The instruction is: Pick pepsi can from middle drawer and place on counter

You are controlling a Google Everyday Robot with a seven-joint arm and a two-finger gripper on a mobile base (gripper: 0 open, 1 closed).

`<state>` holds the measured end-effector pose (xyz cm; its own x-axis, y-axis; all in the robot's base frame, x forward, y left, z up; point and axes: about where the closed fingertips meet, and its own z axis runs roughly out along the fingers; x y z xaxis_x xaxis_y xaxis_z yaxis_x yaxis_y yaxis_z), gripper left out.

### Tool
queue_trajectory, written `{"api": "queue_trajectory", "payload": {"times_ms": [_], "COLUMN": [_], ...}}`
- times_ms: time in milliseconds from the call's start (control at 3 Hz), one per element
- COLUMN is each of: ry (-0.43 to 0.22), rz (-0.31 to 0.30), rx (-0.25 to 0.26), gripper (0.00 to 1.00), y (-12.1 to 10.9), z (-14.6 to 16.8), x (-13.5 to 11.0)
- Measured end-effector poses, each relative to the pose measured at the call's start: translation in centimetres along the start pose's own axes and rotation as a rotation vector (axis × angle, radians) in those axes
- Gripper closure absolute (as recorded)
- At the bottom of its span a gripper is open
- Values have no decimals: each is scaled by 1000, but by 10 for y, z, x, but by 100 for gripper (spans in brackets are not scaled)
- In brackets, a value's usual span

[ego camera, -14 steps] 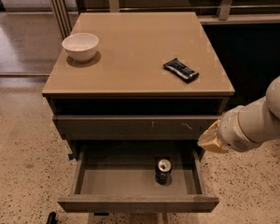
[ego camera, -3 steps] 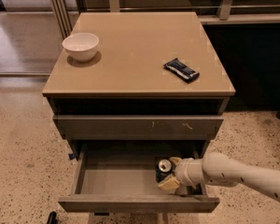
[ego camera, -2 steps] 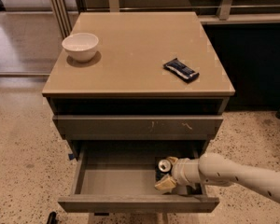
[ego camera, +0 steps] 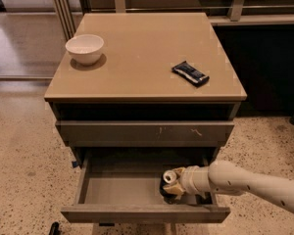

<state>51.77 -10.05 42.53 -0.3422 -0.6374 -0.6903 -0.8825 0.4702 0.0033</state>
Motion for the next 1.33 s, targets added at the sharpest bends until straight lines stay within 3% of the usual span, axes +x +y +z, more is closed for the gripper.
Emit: {"api": "queue_trajectory", "payload": {"times_ms": [333, 667, 1000, 1333], "ry": [-6, 20, 50, 71], "rz": [-11, 23, 69, 27], "rx": [-21, -99, -179, -147], "gripper": [97, 100, 100, 100], "y": [3, 29, 60, 54], "z": [-5, -25, -85, -155], "x": [-7, -27, -87, -161]}}
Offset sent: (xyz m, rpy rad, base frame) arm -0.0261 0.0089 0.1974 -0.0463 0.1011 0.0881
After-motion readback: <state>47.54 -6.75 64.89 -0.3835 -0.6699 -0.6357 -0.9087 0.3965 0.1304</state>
